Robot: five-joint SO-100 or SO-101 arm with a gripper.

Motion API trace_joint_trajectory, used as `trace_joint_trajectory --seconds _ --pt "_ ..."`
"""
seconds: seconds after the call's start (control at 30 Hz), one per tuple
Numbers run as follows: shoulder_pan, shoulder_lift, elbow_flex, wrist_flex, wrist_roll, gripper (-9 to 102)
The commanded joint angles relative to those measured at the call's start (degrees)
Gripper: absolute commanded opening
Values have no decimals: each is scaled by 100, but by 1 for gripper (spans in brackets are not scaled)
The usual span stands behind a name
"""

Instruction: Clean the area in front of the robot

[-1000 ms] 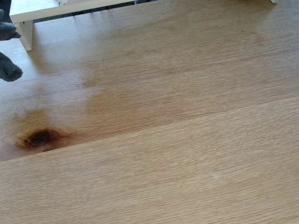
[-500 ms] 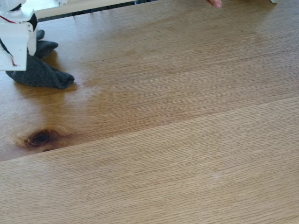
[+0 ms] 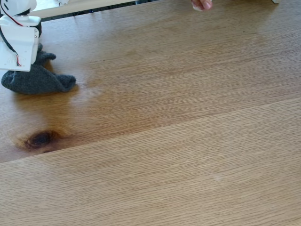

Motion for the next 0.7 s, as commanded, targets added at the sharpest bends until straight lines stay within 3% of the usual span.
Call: trace_joint_trajectory --seconds 0.0,0.17,0.27,0.43,0.67 --pt "352 149 -44 -536 -281 0" --pt "176 -193 18 -290 -431 0" --pt "-229 -272 35 413 -352 0" --pt "-1266 -185 44 1380 325 0" --pt "-2856 88 44 1942 1116 0"
